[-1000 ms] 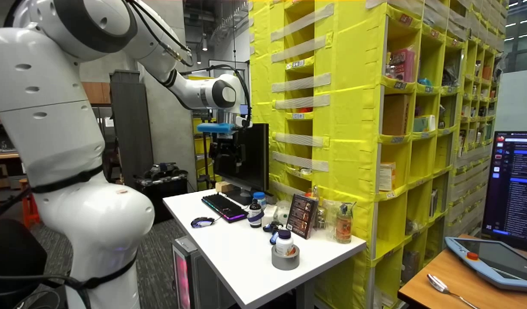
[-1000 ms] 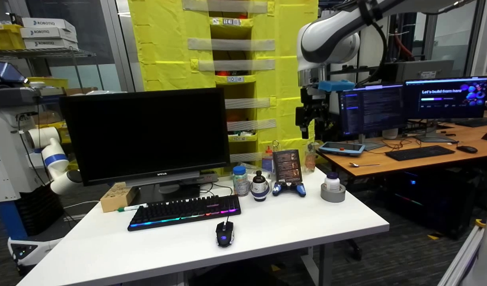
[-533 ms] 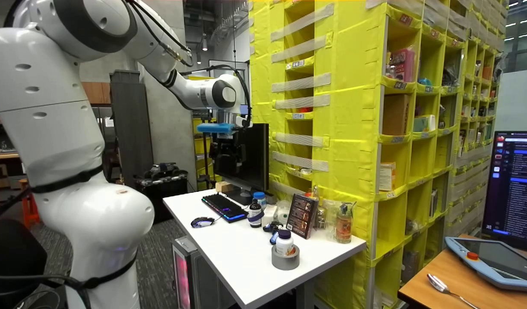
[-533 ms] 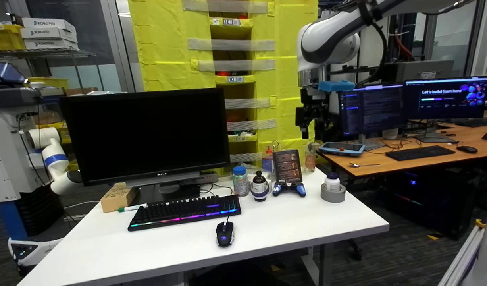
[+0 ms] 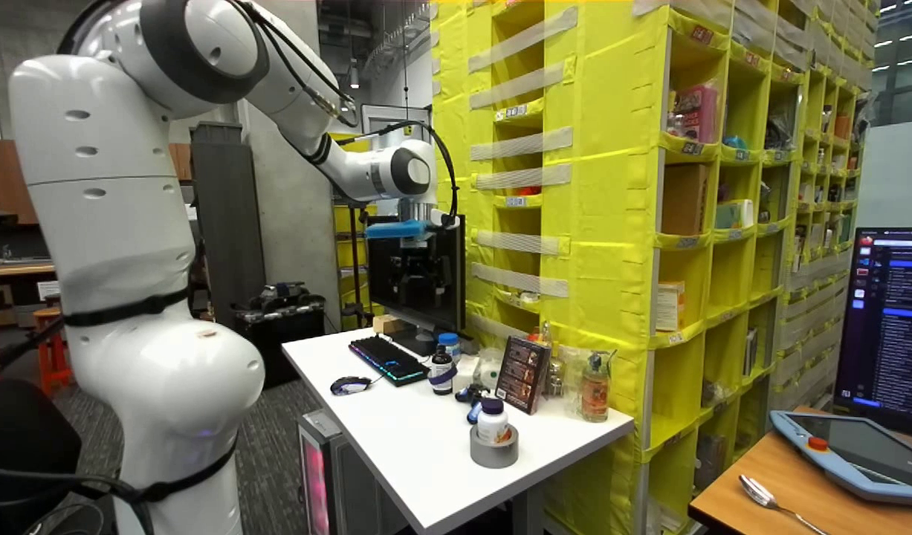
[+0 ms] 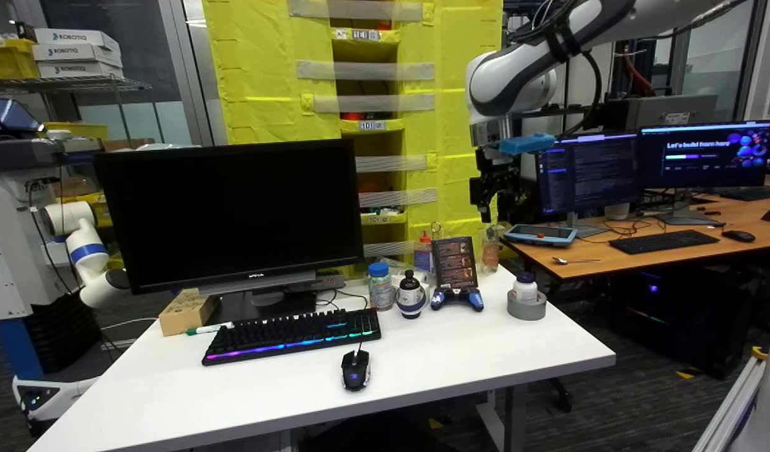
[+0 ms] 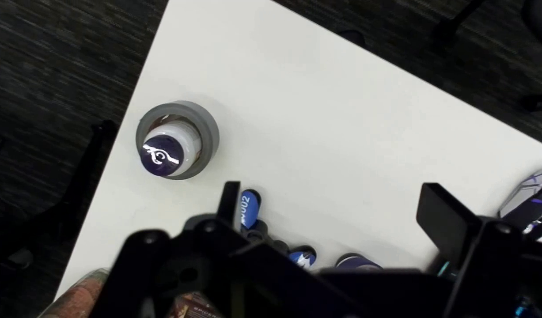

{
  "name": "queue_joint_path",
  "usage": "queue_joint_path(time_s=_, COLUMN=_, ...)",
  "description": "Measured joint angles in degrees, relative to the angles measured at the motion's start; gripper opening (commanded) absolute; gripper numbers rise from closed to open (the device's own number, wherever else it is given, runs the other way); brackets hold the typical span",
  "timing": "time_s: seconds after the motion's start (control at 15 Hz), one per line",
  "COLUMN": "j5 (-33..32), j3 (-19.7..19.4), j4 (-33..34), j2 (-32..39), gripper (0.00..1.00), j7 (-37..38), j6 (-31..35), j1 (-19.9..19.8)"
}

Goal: Remove the white bottle from the grey masking tape, put it on the table and hen put it back in the center of the grey masking tape

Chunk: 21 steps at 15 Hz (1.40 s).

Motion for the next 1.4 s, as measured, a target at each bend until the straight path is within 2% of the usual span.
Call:
queue_joint_path(time_s=0.53, j5=-1.1, j3=-3.0, j4=6.7, j2=9.6, gripper=1.00, j7=0.1, j6=-0.4, j1=-1.6)
queue_joint_path(time_s=1.0, j5=0.3, j3=-7.0, j4=4.7, j2=12.2, gripper=1.00, j7=0.0, j6=-4.8, j1=-4.9)
queue_joint_path(time_s=1.4, j5=4.8, j3=-7.7, j4=2.1, j2=13.0, gripper=1.00, j7=-0.1, j6=-2.0, j1=-5.8)
